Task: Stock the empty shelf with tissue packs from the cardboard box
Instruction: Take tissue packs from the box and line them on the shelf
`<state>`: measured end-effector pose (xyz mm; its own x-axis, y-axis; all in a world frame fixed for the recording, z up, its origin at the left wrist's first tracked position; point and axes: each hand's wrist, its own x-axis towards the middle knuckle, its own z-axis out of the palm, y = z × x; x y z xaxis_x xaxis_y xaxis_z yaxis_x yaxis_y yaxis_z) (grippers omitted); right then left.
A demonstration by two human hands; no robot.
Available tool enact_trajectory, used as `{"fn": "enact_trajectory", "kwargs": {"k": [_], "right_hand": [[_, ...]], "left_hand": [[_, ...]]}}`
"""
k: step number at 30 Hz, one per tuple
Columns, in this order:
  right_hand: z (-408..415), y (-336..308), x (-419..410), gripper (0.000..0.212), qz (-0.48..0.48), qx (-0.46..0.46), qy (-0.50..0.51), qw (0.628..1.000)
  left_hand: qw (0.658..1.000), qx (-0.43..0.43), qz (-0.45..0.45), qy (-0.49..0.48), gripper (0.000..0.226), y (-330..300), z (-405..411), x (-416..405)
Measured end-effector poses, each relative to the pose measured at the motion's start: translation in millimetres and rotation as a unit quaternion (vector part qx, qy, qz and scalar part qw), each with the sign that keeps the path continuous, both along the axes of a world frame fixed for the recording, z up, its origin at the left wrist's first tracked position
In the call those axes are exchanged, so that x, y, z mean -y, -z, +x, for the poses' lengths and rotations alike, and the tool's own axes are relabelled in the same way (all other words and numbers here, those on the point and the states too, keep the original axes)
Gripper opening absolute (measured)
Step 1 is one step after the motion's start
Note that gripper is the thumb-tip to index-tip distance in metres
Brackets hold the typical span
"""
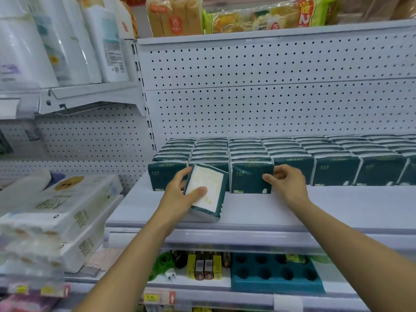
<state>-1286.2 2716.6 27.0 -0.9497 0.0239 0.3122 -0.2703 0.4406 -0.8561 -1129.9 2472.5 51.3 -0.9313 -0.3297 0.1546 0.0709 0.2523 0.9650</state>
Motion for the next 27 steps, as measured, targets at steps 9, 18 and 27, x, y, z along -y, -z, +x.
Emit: {"fn": "enact_trajectory", "kwargs": {"k": [9,18,27], "right_hand": [[60,-24,14,0.07,0.328,-0.47,-0.183,0.799],[85,-49,5,0.017,-0.22,-0.068,-0.195,0.953],[76,-43,-27,0.034,-0.239,0.024,-0.204,0.949]], "left_hand": [[0.999,-0.017,0.037,0.027,0.046,-21,-18,-30],[0.997,-0.047,0.057,-0.007,0.036,-34,-22,-52],[0.988,-0.128,0.033,0.083,0.044,-32,-28,-78]]}}
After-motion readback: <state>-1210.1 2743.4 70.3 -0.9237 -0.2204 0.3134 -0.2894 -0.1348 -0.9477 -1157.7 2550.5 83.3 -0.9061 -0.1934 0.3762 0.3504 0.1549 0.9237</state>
